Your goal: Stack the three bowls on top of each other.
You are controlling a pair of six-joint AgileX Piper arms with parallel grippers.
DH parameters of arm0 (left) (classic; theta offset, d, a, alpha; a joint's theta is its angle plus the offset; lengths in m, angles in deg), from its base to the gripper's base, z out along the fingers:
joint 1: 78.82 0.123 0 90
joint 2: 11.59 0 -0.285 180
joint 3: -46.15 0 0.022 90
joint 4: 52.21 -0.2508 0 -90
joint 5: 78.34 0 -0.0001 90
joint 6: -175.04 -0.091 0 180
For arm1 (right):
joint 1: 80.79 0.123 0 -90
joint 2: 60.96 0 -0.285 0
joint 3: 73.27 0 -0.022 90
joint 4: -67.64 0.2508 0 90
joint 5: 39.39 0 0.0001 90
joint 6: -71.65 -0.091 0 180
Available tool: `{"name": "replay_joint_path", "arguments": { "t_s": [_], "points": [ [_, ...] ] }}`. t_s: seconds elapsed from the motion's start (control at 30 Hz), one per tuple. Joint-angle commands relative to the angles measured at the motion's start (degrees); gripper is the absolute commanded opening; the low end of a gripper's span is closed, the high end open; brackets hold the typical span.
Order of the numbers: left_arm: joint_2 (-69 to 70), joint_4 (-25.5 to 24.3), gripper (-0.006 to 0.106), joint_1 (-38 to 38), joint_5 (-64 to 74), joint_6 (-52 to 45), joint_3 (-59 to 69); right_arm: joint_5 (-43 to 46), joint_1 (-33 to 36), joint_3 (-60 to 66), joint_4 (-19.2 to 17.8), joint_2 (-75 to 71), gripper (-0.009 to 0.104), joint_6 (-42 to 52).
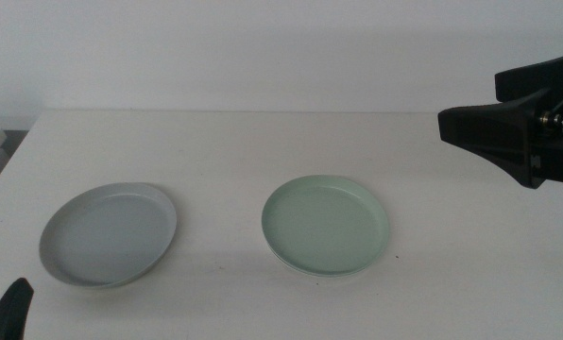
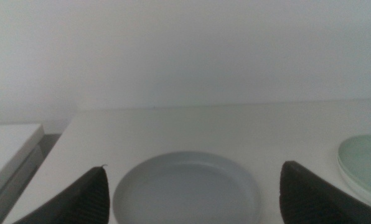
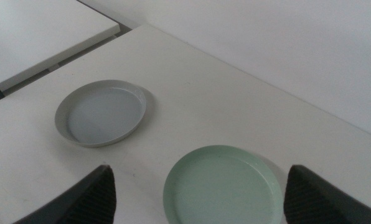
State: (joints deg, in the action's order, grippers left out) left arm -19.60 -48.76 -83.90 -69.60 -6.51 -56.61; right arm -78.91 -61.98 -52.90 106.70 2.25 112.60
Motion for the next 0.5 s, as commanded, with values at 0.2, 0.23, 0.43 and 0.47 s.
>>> {"name": "replay_joint_path", "arguments": {
  "t_s": [0.2,0.23,0.43,0.47],
  "points": [
    [-25.4,0.0,0.094,-0.1,20.7,0.3,-25.8,0.5,0.0,0.2,0.0,-0.2,0.093,0.4],
    [-28.9,0.0,0.094,-0.1,25.1,0.1,-31.0,0.5,0.0,0.2,0.0,-0.2,0.093,0.4],
    [-48.8,0.2,0.094,-0.1,55.3,0.1,-51.7,0.5,0.0,0.2,0.0,-0.2,0.093,0.4],
    [-51.4,0.2,0.094,-0.1,58.4,0.0,-54.0,0.5,0.0,0.2,0.0,-0.2,0.093,0.4]
  ]
}}
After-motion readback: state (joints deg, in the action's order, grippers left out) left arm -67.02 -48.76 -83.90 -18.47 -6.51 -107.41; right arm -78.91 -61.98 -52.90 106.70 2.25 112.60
